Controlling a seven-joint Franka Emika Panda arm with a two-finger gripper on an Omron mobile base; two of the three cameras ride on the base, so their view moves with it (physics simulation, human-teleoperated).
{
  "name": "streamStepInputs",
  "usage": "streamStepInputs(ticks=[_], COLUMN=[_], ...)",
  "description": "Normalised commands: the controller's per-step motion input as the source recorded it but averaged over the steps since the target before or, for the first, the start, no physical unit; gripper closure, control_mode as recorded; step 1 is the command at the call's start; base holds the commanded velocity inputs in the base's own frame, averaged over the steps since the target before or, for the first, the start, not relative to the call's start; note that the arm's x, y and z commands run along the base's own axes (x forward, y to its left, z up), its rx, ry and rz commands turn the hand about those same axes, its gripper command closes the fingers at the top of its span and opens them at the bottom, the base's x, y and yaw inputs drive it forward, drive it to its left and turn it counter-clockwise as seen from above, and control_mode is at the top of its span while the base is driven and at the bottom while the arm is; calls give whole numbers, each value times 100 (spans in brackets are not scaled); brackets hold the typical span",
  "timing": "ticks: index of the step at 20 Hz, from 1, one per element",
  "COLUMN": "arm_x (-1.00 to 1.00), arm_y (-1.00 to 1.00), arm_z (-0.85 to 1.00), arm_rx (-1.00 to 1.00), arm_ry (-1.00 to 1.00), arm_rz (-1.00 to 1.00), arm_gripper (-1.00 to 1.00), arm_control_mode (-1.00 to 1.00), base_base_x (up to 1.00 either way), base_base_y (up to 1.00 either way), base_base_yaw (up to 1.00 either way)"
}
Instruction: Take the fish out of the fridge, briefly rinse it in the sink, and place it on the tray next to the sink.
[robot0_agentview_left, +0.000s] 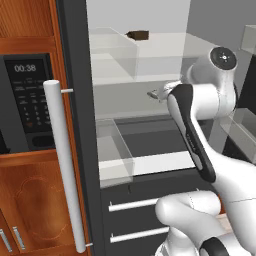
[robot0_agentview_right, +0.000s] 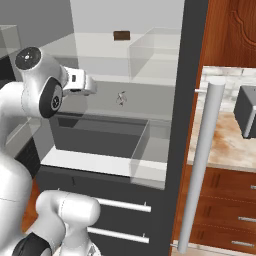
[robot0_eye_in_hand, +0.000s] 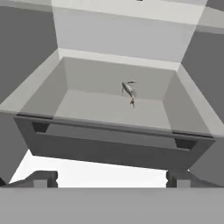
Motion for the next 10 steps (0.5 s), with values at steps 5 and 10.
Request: streamStepInputs(ticks=[5,10], arm_x=[-6,-1], arm_y=[-24,-6], arm_z=[97,-39], arm_rx=[1,0], arm_ry=[-21,3], arm_rz=[2,3], arm_gripper=[-100,-100], arm_control_mode=[-100,-100], base_base_x=[0,0], base_base_y=[0,0], base_base_yaw=[0,0])
